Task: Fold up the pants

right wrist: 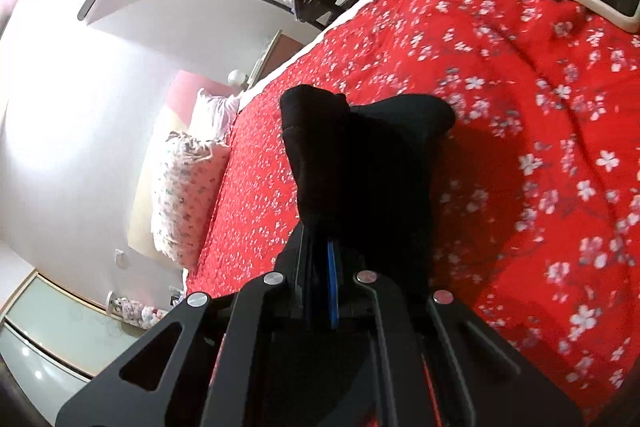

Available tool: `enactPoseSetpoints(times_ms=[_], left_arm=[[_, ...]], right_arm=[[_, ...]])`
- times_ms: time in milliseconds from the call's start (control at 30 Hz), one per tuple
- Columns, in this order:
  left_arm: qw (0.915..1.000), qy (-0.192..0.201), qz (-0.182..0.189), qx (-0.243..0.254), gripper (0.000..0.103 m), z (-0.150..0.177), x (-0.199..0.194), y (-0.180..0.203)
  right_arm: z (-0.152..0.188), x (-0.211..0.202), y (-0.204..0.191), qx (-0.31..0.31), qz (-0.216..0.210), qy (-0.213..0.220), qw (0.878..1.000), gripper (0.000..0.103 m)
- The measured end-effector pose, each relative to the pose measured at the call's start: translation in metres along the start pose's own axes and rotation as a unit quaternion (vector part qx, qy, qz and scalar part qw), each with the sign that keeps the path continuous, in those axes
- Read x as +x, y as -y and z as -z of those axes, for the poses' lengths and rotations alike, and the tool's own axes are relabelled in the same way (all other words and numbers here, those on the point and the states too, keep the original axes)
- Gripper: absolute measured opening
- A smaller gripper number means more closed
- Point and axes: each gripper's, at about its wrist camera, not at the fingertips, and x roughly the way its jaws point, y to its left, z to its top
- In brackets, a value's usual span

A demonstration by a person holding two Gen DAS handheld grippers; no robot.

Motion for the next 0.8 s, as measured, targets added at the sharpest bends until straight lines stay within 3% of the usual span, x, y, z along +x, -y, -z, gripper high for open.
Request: enactPoseSetpoints(times_ms=[200, 267, 333, 433, 700, 800], left_arm=[[0.9986, 0.001, -0.003, -0.052, 0.011, 0.043, 0.014, -0.047], [0.9982, 0.009, -0.013, -0.058, 0.022, 0.044, 0.016, -0.055], [0.9961, 0.037, -0.010, -0.079, 0.050, 0.034, 0.006, -0.066], [0.9899, 0.099, -0.032, -0.096, 0.072, 0.021, -0.015, -0.082], [0.9829, 0.078, 0.014, -0.166, 0.069, -0.001, -0.004, -0.119], [0.9786, 0.077, 0.031, -0.188, 0.063, -0.004, -0.002, -0.130]], right_arm=[[0.000, -0.004, 0.006, -0.007, 0.016, -0.005, 1.000, 0.006], [0.001, -0.005, 0.007, -0.012, 0.022, -0.006, 1.000, 0.006], [0.001, -0.006, 0.008, -0.015, 0.023, -0.009, 1.000, 0.006], [0.001, -0.009, 0.014, -0.017, 0.024, -0.011, 1.000, 0.006], [0.007, -0.009, 0.016, -0.018, 0.035, -0.008, 0.999, 0.006], [0.012, -0.009, 0.013, -0.021, 0.038, -0.007, 0.999, 0.006]])
